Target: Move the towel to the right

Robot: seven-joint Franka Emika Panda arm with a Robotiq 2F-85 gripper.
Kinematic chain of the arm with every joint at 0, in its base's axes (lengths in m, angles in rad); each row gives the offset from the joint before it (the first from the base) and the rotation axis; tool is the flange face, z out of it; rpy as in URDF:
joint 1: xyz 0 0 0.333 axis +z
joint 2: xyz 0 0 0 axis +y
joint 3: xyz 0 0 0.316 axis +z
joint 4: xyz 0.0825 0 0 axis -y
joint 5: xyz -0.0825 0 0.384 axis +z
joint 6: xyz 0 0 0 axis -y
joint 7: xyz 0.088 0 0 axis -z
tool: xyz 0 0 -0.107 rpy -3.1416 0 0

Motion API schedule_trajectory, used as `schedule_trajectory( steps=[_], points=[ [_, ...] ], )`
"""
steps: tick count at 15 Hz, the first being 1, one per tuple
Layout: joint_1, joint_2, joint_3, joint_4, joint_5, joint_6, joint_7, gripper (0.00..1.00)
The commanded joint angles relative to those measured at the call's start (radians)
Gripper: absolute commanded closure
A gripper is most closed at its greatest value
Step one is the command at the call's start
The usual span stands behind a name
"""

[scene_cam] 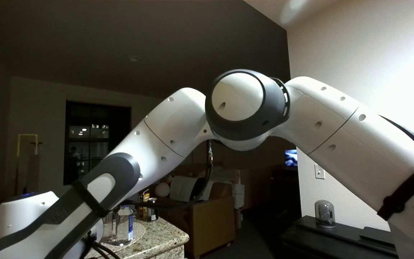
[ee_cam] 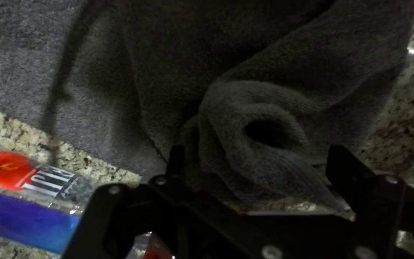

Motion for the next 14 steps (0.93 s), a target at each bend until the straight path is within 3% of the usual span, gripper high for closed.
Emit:
schedule_trajectory(
  steps=[1,6,7,8,11,14],
  points=[
    [-0.012,-0.011,0.022,-0.037,0.009,-0.017,-0.002,0.0],
    [0.019,0.021,-0.008,-0.027,-0.033,0.033,0.036,0.0],
    [0.021,0.026,-0.011,-0.024,-0.034,0.037,0.037,0.05],
    [0.024,0.031,-0.014,-0.02,-0.033,0.037,0.036,0.26],
    [0.021,0.042,-0.011,-0.013,-0.025,0.028,0.027,0.36],
    [0.019,0.043,-0.009,-0.014,-0.022,0.025,0.025,0.58]
  ],
)
